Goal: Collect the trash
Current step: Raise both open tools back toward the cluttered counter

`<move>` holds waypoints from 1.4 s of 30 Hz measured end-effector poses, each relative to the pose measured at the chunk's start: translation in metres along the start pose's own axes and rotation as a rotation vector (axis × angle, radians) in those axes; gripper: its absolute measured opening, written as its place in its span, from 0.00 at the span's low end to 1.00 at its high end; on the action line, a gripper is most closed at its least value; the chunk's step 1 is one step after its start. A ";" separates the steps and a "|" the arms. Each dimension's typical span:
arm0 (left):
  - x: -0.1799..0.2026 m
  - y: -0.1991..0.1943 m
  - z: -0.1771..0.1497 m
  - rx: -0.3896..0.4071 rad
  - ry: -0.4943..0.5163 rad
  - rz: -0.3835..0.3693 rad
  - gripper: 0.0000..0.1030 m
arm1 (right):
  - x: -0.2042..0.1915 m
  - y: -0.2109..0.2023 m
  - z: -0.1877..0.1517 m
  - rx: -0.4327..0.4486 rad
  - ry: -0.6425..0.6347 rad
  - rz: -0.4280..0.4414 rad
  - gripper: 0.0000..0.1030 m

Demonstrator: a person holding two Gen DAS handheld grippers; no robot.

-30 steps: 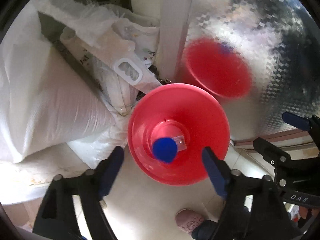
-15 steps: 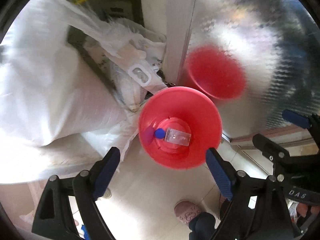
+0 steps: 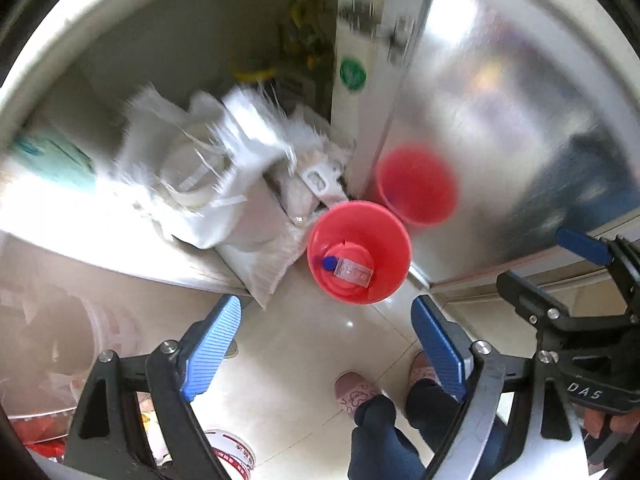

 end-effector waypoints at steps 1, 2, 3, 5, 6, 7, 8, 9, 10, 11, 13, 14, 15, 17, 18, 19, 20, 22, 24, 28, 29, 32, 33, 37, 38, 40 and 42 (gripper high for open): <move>0.000 -0.012 0.006 0.009 0.001 -0.003 0.84 | -0.001 -0.012 0.006 0.006 0.001 0.001 0.85; 0.001 -0.026 0.012 0.019 0.002 -0.007 0.84 | -0.002 -0.022 0.010 0.014 0.003 0.004 0.85; 0.002 -0.037 0.017 0.026 0.003 -0.010 0.84 | -0.003 -0.034 0.016 0.022 0.005 0.007 0.85; 0.003 -0.060 0.030 0.043 0.006 -0.010 0.84 | -0.003 -0.055 0.028 0.036 0.011 0.006 0.85; 0.002 -0.070 0.036 0.049 0.004 -0.010 0.84 | -0.004 -0.064 0.031 0.045 0.011 0.003 0.85; 0.003 -0.080 0.043 0.054 0.000 -0.012 0.84 | -0.004 -0.074 0.037 0.054 0.011 0.000 0.85; 0.003 -0.090 0.050 0.057 -0.006 -0.017 0.84 | -0.004 -0.084 0.043 0.062 0.010 -0.005 0.85; 0.002 -0.099 0.058 0.064 -0.007 -0.022 0.84 | -0.005 -0.095 0.049 0.070 0.011 -0.007 0.86; 0.003 -0.109 0.066 0.074 -0.003 -0.023 0.84 | -0.006 -0.107 0.058 0.080 0.012 -0.010 0.87; 0.004 -0.118 0.075 0.085 0.004 -0.022 0.84 | -0.005 -0.117 0.065 0.092 0.011 -0.016 0.87; 0.008 -0.135 0.093 0.104 0.020 -0.023 0.84 | -0.004 -0.137 0.078 0.116 0.011 -0.026 0.89; 0.011 -0.142 0.101 0.113 0.028 -0.023 0.84 | -0.002 -0.145 0.086 0.128 0.012 -0.032 0.90; 0.013 -0.149 0.109 0.123 0.034 -0.023 0.84 | 0.001 -0.152 0.092 0.138 0.015 -0.040 0.90; 0.019 -0.160 0.129 0.141 0.046 -0.024 0.84 | 0.006 -0.164 0.108 0.159 0.023 -0.051 0.91; 0.022 -0.164 0.138 0.147 0.050 -0.024 0.84 | 0.008 -0.169 0.115 0.168 0.028 -0.057 0.91; 0.025 -0.167 0.148 0.154 0.054 -0.025 0.84 | 0.012 -0.172 0.122 0.177 0.032 -0.064 0.92; 0.028 -0.170 0.158 0.164 0.060 -0.024 0.84 | 0.016 -0.176 0.130 0.185 0.036 -0.074 0.93; 0.034 -0.176 0.180 0.184 0.071 -0.025 0.84 | 0.026 -0.181 0.146 0.208 0.038 -0.090 0.94; 0.042 -0.174 0.202 0.197 0.081 -0.032 0.84 | 0.038 -0.183 0.162 0.230 0.038 -0.098 0.94; 0.056 -0.162 0.251 0.213 0.095 -0.037 0.84 | 0.064 -0.176 0.195 0.248 0.046 -0.112 0.94; 0.060 -0.157 0.262 0.216 0.097 -0.038 0.84 | 0.072 -0.174 0.204 0.247 0.052 -0.116 0.94; 0.074 -0.141 0.293 0.219 0.098 -0.045 0.84 | 0.094 -0.163 0.230 0.239 0.068 -0.129 0.94; 0.078 -0.135 0.304 0.218 0.100 -0.050 0.84 | 0.100 -0.166 0.239 0.239 0.069 -0.131 0.94; 0.094 -0.105 0.341 0.196 0.091 -0.070 0.84 | 0.123 -0.154 0.267 0.225 0.062 -0.144 0.94; 0.099 -0.097 0.350 0.190 0.089 -0.075 0.84 | 0.131 -0.150 0.274 0.219 0.062 -0.148 0.94; 0.109 -0.083 0.368 0.181 0.088 -0.085 0.84 | 0.147 -0.142 0.290 0.211 0.061 -0.158 0.94; 0.118 -0.068 0.384 0.164 0.088 -0.098 0.84 | 0.163 -0.133 0.303 0.200 0.063 -0.168 0.94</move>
Point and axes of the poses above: each gripper's, at about its wrist camera, not at the fingertips, and y roughly the way its jaws point, x to its right, z to its top, the point moved 2 cm from there along y, roughly the way its jaws point, and after that the axes turned 13 degrees about x, right-handed, at the moved point
